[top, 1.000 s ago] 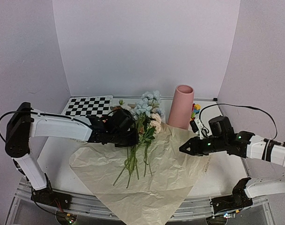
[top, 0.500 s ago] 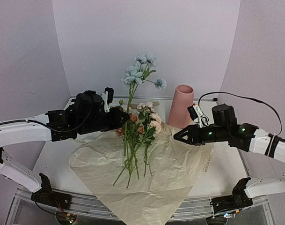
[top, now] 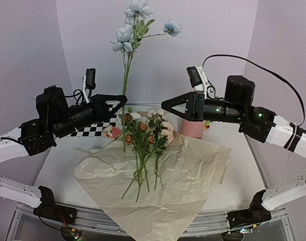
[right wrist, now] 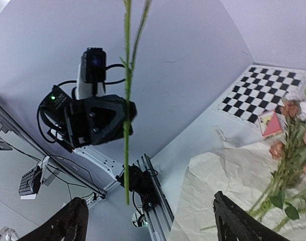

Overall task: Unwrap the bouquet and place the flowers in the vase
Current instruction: Insert the fake flower into the vase, then pick up the fake flower from the wrapping paper.

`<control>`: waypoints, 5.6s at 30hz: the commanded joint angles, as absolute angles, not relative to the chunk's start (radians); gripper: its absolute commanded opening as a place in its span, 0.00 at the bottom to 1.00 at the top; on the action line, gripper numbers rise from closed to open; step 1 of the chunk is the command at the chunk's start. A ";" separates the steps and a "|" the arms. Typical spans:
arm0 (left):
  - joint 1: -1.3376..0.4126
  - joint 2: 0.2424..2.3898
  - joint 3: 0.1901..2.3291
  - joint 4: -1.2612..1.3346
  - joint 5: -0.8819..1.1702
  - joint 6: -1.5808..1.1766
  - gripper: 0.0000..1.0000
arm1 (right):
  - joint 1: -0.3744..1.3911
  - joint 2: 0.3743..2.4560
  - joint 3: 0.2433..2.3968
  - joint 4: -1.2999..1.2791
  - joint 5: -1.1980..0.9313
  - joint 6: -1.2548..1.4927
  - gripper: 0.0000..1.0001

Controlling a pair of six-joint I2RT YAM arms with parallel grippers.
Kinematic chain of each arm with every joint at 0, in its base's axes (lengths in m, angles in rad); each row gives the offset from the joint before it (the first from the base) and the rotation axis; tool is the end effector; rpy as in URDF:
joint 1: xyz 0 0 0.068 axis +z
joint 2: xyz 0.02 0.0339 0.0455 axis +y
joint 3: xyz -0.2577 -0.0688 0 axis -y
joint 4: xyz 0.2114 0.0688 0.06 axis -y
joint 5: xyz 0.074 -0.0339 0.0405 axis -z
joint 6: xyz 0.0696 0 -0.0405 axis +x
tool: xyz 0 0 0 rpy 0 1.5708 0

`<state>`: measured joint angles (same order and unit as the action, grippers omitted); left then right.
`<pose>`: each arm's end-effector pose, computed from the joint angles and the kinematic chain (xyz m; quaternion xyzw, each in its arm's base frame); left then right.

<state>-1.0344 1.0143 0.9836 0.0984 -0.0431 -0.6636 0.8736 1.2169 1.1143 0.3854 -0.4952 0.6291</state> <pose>0.1253 -0.2050 0.3955 0.1104 0.6738 -0.5386 0.4937 0.1525 0.2336 0.4310 -0.2655 0.5538 0.6368 0.4661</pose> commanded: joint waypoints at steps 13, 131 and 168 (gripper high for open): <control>-1.039 1.084 1.025 0.241 0.220 -0.641 0.04 | 0.995 1.397 1.343 0.587 -0.273 0.602 0.72; -1.039 1.155 0.790 0.155 0.013 -0.696 0.78 | 0.482 0.887 0.744 0.155 -0.129 0.454 0.98; -1.031 1.680 1.006 -0.212 -0.231 -0.803 0.40 | 0.878 1.236 0.564 0.424 -0.209 0.706 0.98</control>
<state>-1.0353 1.6484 0.9475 -0.1891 -0.1870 -0.7759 0.8370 1.1999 0.5021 0.3634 -0.2557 0.6834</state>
